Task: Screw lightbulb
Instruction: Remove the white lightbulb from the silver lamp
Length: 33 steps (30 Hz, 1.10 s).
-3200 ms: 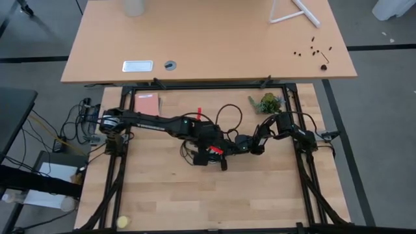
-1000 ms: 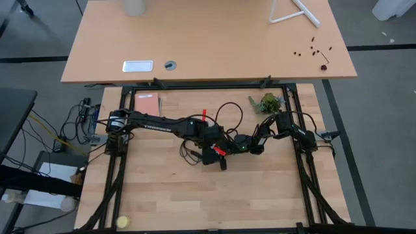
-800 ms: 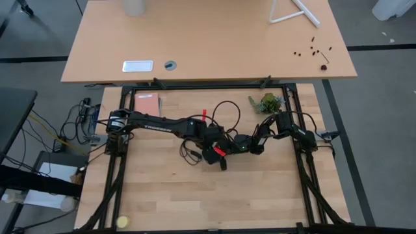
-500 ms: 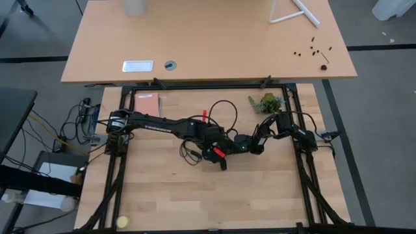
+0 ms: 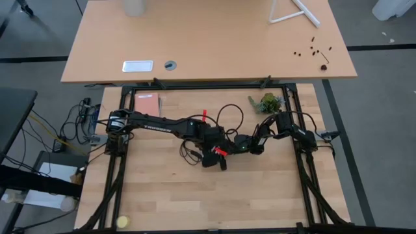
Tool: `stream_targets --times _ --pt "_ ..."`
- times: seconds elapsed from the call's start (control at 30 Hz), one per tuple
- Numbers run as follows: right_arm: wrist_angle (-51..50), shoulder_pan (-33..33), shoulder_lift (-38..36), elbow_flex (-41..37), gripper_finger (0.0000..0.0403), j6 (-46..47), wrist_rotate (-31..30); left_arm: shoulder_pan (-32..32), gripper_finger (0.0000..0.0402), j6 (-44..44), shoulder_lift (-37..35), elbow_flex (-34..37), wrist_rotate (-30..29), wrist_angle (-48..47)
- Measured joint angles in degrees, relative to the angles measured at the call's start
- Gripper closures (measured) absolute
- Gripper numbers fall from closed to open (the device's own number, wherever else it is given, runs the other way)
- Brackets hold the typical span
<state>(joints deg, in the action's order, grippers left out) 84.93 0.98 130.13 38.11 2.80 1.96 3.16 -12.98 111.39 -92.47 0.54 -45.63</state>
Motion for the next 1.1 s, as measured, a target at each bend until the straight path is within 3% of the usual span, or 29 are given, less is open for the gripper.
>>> stream_targets --times 0.37,0.5,0.7,0.97,1.1 --pt "-0.02 0.0 0.0 0.0 0.0224 0.07 0.01 0.11 0.0009 35.02 -0.04 -0.04 -3.01 -4.66" --pt "-0.04 0.0 0.0 0.0 0.0224 0.18 0.0 0.11 0.001 43.52 -0.07 -0.04 -3.86 -3.31" --pt "-0.07 0.0 0.0 0.0 0.0224 0.18 0.0 0.43 0.0022 48.15 -0.09 -0.04 -4.32 -0.99" --pt "-0.09 0.0 0.0 0.0 0.0224 0.13 0.0 0.53 0.0119 48.95 -0.11 -0.04 -7.68 -0.83" --pt "-0.09 0.0 0.0 0.0 0.0224 0.01 0.0 0.66 0.0141 48.67 -0.11 -0.04 -9.03 -0.99"
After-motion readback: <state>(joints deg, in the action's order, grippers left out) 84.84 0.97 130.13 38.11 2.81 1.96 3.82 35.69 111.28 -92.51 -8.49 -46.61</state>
